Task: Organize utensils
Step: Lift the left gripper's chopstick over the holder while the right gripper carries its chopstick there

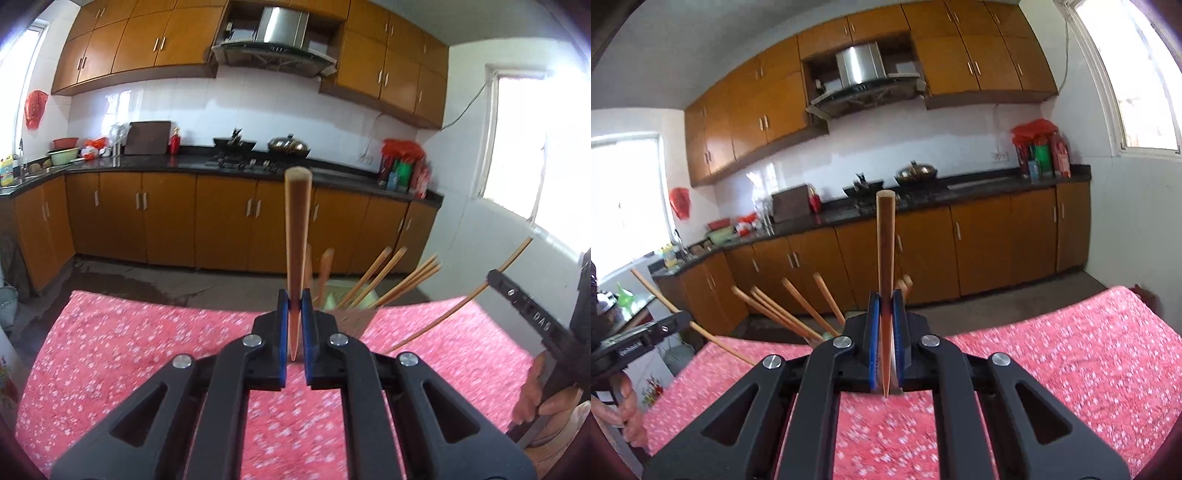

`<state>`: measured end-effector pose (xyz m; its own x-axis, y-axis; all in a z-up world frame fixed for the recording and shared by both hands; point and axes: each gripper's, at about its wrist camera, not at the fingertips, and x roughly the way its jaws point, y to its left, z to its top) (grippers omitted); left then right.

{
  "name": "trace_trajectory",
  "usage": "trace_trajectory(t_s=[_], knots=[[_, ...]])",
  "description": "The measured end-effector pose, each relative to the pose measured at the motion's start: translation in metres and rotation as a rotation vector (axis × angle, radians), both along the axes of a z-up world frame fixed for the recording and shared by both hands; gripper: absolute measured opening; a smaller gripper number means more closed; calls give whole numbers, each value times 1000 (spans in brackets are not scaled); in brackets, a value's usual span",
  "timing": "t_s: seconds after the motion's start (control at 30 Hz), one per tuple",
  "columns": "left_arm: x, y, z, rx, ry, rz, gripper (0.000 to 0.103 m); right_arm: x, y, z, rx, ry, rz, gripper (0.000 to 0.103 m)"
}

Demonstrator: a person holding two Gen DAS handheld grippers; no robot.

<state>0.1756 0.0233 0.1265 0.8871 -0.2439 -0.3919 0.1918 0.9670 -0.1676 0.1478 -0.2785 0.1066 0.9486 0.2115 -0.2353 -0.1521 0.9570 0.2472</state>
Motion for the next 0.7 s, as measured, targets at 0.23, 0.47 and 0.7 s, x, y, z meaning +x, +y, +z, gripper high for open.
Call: trace_trajectory(t_s=[0.23,0.47,0.7], knots=[[3,-24,35,-43,-94,-27,8,6,5,27,21,-79,9,8],[27,-49,47,-12,-124,-9,8,19,11,40,4,-137,-7,8],[55,-56,37,-1,-102,3,8,41,13,42,15,-169,-18,8]])
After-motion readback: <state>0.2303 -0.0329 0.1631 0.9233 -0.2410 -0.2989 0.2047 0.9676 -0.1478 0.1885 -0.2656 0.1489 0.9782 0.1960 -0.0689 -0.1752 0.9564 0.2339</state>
